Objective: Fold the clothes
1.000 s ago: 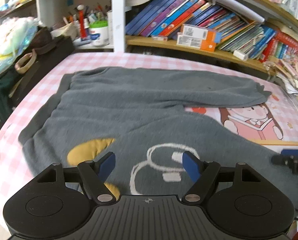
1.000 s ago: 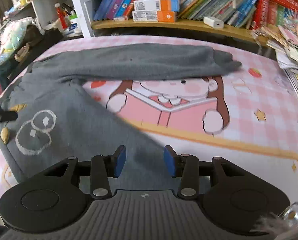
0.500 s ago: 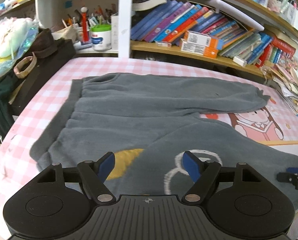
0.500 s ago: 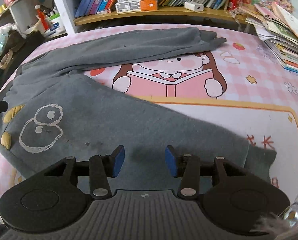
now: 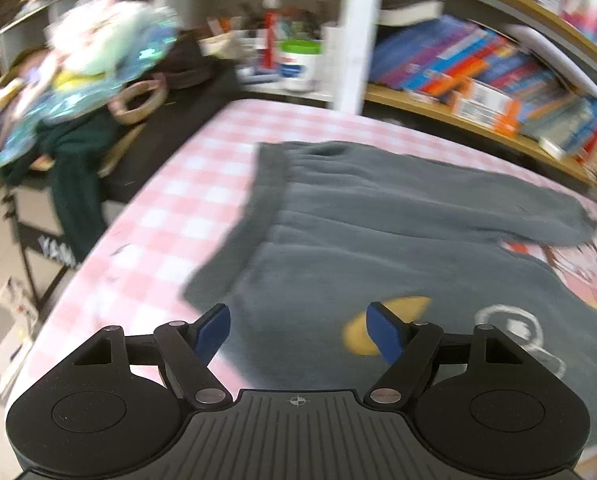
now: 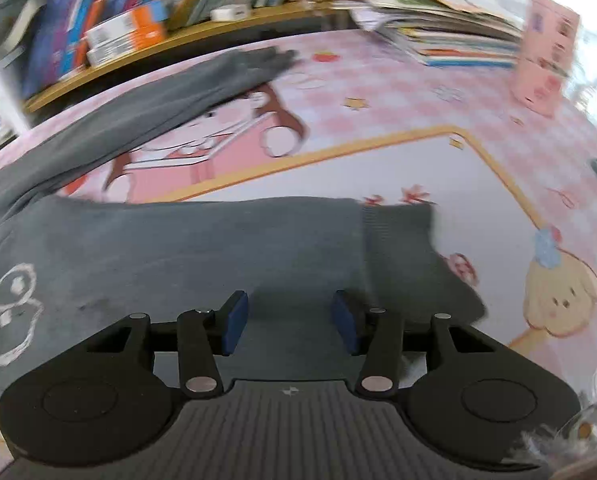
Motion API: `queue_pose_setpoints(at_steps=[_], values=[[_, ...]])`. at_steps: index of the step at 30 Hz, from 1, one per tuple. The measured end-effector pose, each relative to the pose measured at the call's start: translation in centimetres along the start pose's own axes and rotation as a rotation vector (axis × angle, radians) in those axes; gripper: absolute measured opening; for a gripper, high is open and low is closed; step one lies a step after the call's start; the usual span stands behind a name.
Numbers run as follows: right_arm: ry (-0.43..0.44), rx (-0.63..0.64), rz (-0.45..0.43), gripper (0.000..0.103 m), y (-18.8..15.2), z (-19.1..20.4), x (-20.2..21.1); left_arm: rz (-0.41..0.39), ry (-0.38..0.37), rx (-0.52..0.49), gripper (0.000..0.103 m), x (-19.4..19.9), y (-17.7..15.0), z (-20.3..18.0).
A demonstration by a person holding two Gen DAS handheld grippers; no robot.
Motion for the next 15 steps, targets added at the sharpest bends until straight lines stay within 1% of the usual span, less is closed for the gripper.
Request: queue_pose_setpoints(at_steps=[5,7,10,13,14,15], values=[[-0.039,-0.024,-0.023,0.035,0.1,-1.8,-0.1,-0.026,0.041,0.146,0.075,0.6,-0.3,3.8],[-0.056,-0.04,-0.03,0.035,0.2,-2.5,-0.3,-0.03,0.048,0.192,0.075,0.7,-0.6,4.8],[-0.063,-0.033,-0.027,0.035,0.4,-2.5,-0.4,-0.028,0.034,0.213,0.073,0.3,-0.8,5.2],[-0.069,-0.015,-0.026,0.041,0.4,-2.2,-0.4,-0.02,0.016,0.212,0.065,-0.5,-1.0,5.2],[-0.071,-0.006,-0.028,0.043,0.3,-2.0,-0.4,-0.015,0.014,0.222,0.059,-0.9,-1.0,5.3],[-0.074,0.003,-0.029,0.043,0.3,-1.9,-0.4,-0.012,0.015,0.235,0.056,-1.1,-1.1,5.5]])
Point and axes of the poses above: each gripper's, at about its wrist camera, not at the fingertips, and x roughly against the way its jaws point, z to its left, y to its top, the point moved 9 cm from there along -x, roughly the way its jaws point, and after that the axes turned 14 degrees about -y, right-handed, at the moved point
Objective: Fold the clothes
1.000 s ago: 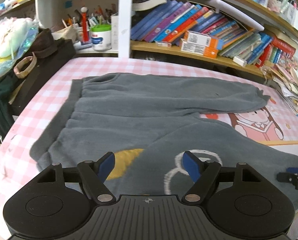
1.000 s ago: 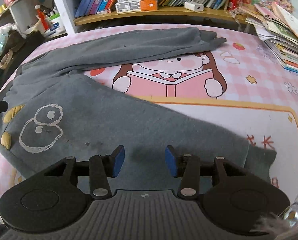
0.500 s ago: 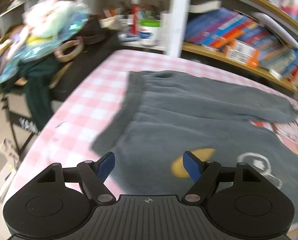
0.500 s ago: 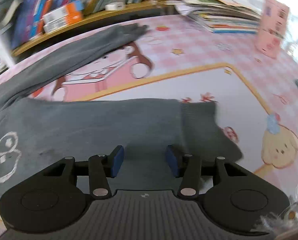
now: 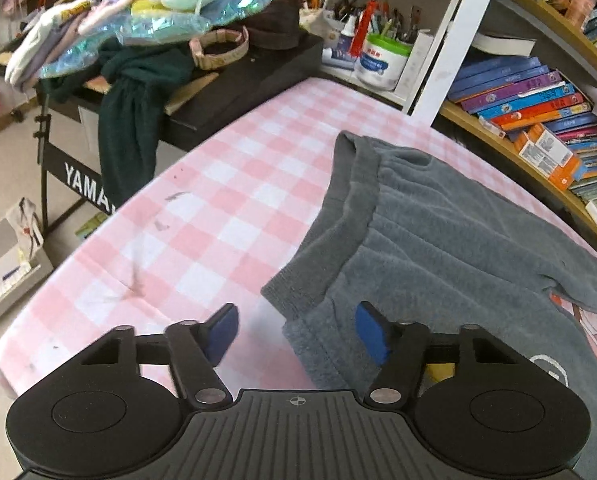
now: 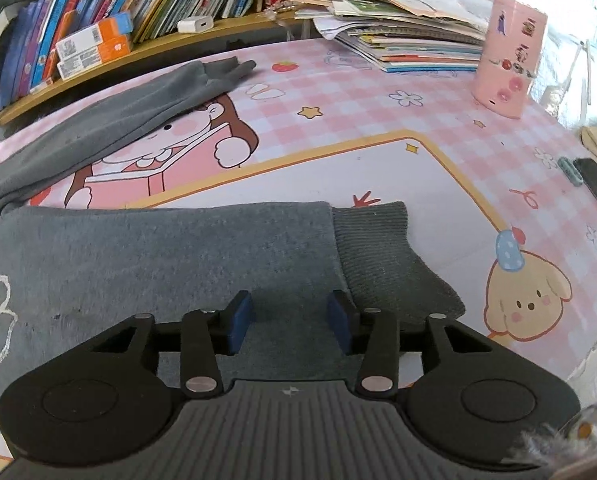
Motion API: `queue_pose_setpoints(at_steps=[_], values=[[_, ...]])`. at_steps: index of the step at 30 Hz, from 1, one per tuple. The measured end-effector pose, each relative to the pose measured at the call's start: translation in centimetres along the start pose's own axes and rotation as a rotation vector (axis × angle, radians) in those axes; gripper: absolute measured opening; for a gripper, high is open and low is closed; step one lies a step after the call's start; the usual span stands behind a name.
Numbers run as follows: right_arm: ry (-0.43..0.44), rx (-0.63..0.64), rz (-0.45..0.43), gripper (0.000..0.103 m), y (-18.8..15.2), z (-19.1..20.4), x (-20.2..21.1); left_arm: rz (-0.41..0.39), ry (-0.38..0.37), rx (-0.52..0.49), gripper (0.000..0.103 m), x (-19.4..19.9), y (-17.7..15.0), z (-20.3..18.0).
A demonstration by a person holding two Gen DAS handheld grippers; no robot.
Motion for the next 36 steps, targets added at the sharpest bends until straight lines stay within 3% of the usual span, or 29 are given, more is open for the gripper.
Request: queue_pose_setpoints(at_steps=[4,5,6,9,21,29,36], values=[[-0.008,0.022,-0.005,0.045,-0.1,0.3,0.0,0.03,0.008,0.017,0.046,-1.1,-0.4,0.4],[-0.008,0.025,-0.006,0.045,-0.2,0.3,0.0,0.035,-0.003,0.01,0.039,-1.3,-0.5,0.3],[-0.008,0.026,-0.007,0.045,-0.2,0.3,0.0,0.037,-0.022,0.003,0.02,-1.4,-0.6,0.1],[-0.006,0.03,-0.006,0.045,-0.2,0.4,0.1,0.027,-0.042,0.018,0.013,-1.1,-0.6,0.3],[0.018,0.049,-0.002,0.046,-0.6,0.8,0.5,0.037,-0.026,0.012,0.013,0.6,-0.9,1.5],[0.008,0.061,-0.008,0.046,-0.4,1.0,0.3,0.051,-0.06,0.032,0.017,0.7,-1.4,1.9],[-0.005,0.056,-0.006,0.046,-0.4,1.2,0.6,0.04,-0.076,-0.062,0.025,1.7,-1.2,0.9]])
Point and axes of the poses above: each gripper's, at about its wrist camera, not at the fingertips, and x roughly against the way its jaws point, z to its left, y to its top, the point moved 9 cm from there along -x, roughly the way its jaws point, and after that the axes turned 14 degrees about -y, right-handed, at the moved point
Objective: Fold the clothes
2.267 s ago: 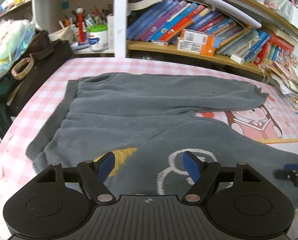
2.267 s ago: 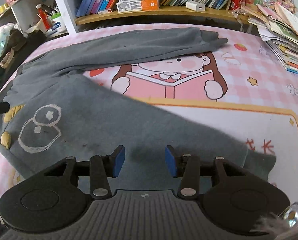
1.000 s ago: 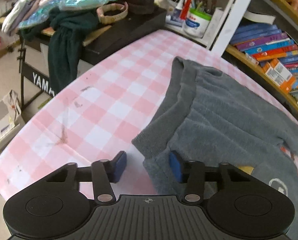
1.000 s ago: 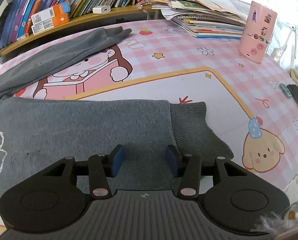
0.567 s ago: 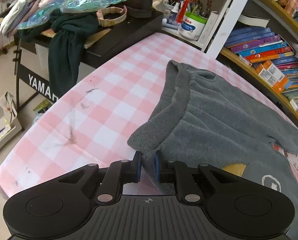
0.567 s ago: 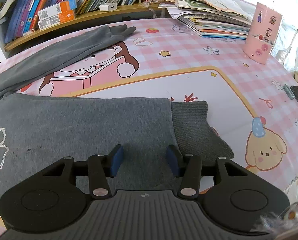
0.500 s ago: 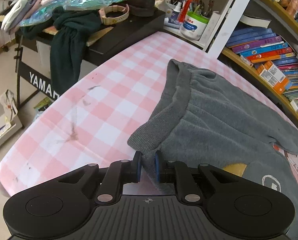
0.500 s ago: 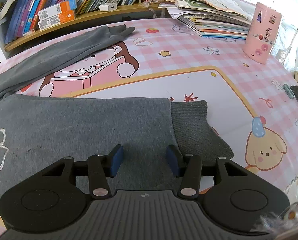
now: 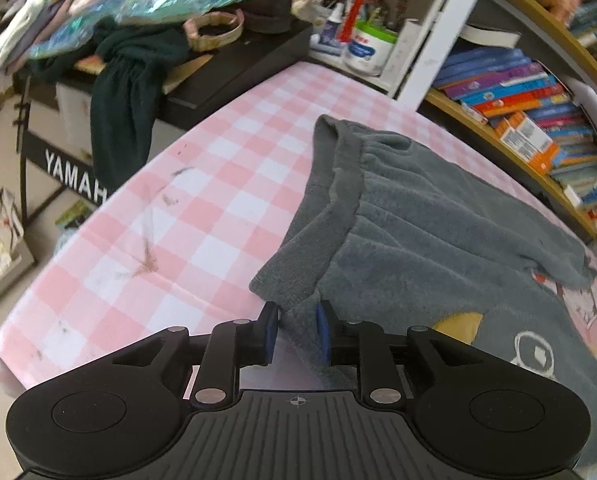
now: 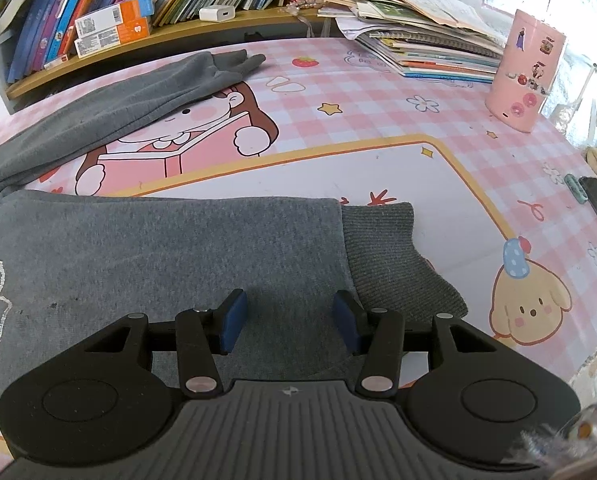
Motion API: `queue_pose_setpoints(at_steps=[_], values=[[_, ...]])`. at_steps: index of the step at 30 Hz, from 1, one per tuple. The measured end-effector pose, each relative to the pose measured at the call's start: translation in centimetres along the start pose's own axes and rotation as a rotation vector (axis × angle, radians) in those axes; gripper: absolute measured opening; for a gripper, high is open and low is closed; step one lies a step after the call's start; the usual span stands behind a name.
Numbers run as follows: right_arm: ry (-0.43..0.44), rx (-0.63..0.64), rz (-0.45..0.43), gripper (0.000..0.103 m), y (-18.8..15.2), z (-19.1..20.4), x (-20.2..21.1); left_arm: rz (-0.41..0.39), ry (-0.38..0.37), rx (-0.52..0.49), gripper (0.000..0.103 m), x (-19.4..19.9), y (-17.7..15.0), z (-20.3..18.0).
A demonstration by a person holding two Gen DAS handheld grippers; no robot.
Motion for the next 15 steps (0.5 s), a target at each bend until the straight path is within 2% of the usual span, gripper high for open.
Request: queue_pose_setpoints(at_steps=[4,6,13,15], values=[[-0.002,-0.011,-0.011,0.047,0.0,0.1,0.7,-0.021,-0.011,-0.083,0.037,1.0,0.6,-1.3],[0.001,-0.013,-0.018,0.047,0.0,0.4,1.1,-0.027,-0.026,-0.129,0.047,1.1,0.9,-2.2],[0.028,0.007,-0.045,0.047,-0.2,1.9,2.9,-0.024,-0.08,-0.242,0.051,0.9,1.1,-4.8],[0.032,0.015,-0.05,0.048,-0.5,2.3,3.5,-0.022,-0.094,-0.259,0.058,0.8,0.9,-5.2]])
Point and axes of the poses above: each gripper's, at about its wrist camera, not at the fingertips, and x roughly against the way its jaws point, z to its left, y to its top, the point moved 9 cm from there along -x, roughly the way its jaws point, and after that the axes turned 14 degrees about -y, right-handed, at the moved point
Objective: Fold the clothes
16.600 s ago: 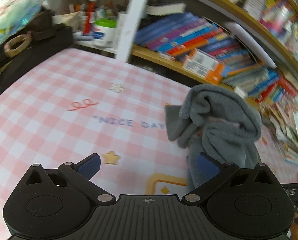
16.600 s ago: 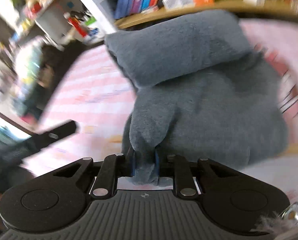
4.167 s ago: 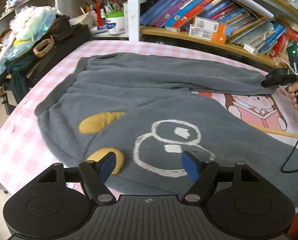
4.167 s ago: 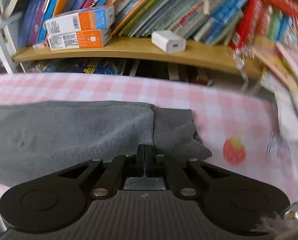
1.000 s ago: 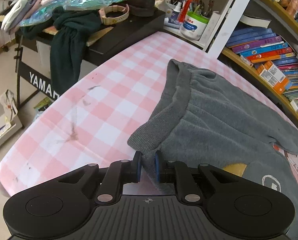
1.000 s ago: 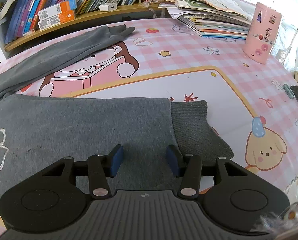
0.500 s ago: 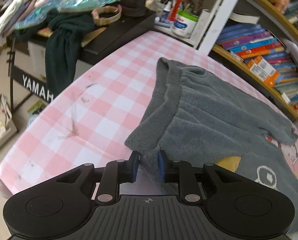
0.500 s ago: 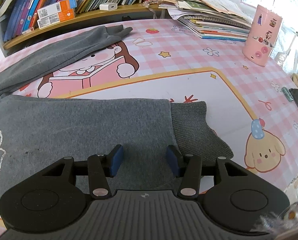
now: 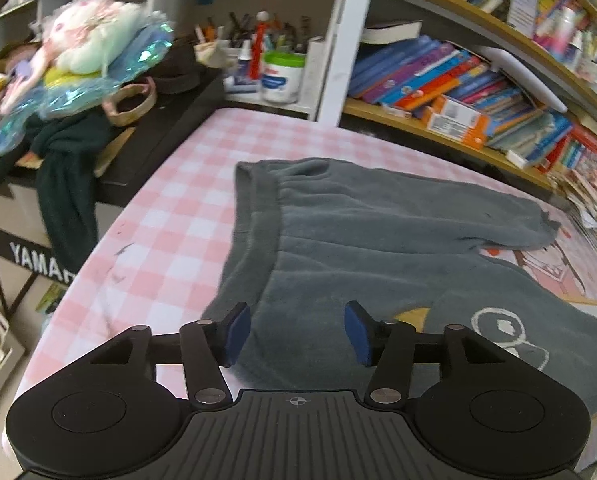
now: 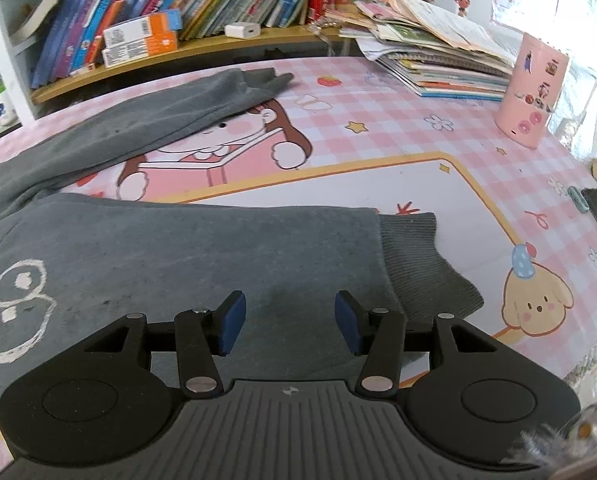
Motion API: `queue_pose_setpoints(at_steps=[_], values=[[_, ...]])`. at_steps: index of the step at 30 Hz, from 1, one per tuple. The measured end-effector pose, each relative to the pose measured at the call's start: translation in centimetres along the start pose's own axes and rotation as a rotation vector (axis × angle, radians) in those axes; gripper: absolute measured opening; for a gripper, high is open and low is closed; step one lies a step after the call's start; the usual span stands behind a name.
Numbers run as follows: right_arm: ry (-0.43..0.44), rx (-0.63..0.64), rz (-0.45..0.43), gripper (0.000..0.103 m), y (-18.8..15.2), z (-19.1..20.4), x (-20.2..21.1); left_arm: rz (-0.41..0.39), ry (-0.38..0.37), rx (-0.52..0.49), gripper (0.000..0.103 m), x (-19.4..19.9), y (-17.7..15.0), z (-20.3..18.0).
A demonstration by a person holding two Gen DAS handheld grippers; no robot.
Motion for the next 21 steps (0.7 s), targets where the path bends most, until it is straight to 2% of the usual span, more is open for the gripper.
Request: queue_pose_setpoints(at_steps=[3,13,16,21], values=[[0.002,0.008,-0.002,0.049,-0.5,0.3,0.8,0.003,-0.026,-0.015,0.061,-0.3,-0.2,-0.5],[-0.003,0.037,0.005,0.05,-2.2,1.1,3.0,0.059,-0.123,-0.093,0.063,-1.3,-1.5,-2.7],[0.004,0.052,0.0,0.054,-2.1,1.4,3.5,0.057,-0.144,-0.109,0.069,-1.4,-1.2,-3.2],[0.03,0.082,-0.008,0.058,-1.2,2.0,3.9,0.068,-0.157,-0.141,0.07,-2.0,-0.7,-3.8]])
Point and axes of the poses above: each gripper's, at about its wrist camera, not at the fingertips, and x roughly against the way its jaws point, z to its left, y to its top, the point moved 9 cm from there along -x, roughly the way its jaws point, and after that the axes turned 14 degrees about -y, right-handed, at the moved point
